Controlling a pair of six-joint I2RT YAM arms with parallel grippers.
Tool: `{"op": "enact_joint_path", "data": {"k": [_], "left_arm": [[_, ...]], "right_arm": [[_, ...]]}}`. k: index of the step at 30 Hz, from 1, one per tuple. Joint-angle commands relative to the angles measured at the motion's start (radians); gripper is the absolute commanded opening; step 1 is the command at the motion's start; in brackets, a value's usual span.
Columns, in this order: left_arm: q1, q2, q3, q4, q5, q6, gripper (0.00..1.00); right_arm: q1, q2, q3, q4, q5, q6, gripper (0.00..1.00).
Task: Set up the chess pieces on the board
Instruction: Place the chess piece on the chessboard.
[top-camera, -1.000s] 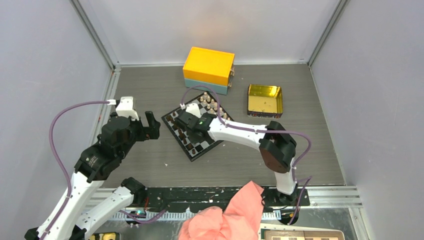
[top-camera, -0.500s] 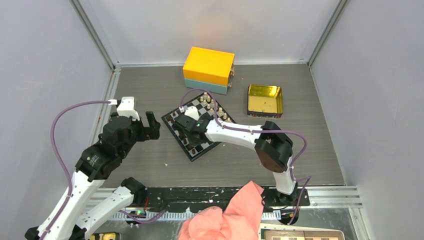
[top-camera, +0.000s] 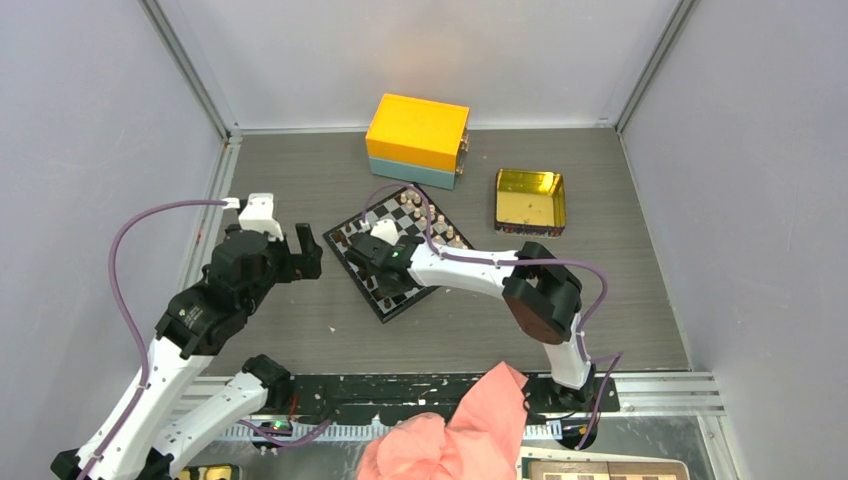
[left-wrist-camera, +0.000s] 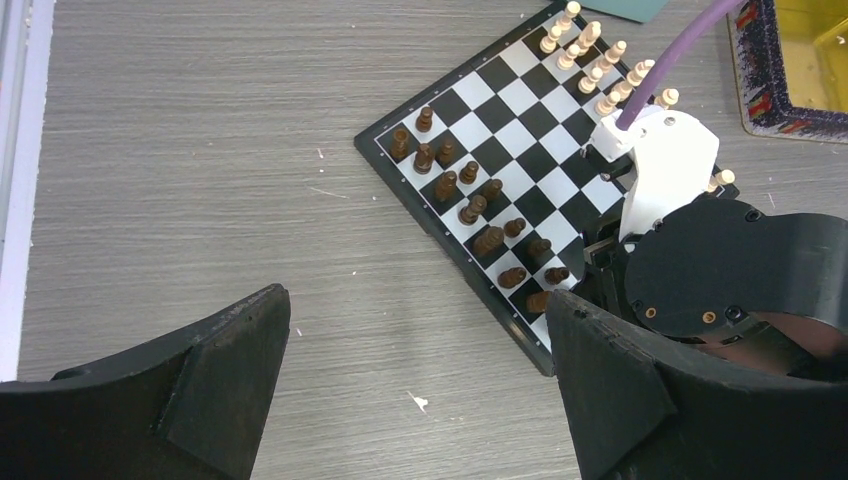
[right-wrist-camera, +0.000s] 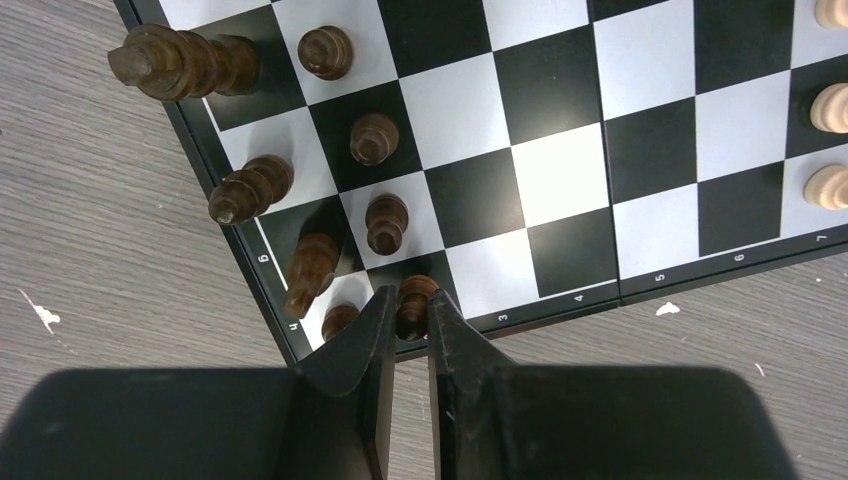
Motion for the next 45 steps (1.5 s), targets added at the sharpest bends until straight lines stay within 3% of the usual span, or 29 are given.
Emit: {"op": "enact_joint_path", "data": {"k": [1,17,31,41,45], "left_arm": [[-0.004,0.002,0.001,0.034,-0.012,0.02,0.99],[-0.003,0.015,0.005,0.037,-0.007,0.027,0.99],[-0.004,0.027,0.021,0.042,-0.004,0.024,0.99],[-0.003,0.046,0.077,0.051,-0.029,0.038,1.0],[-0.004,0.084,0.14,0.07,-0.067,0.088,1.0]], "right_arm": [[0.006,0.0,-0.001,0.039,-0.004,0.02,0.01],[0.006,0.008,-0.016,0.048,-0.025,0.031,0.04],[0.005,-0.029,-0.001,0.03,0.001,0.002,0.35],[0.005,-0.093,0.068,-0.034,0.03,-0.053,0.4],[0.003,-0.145,0.166,-0.099,0.094,-0.105,0.42]]}}
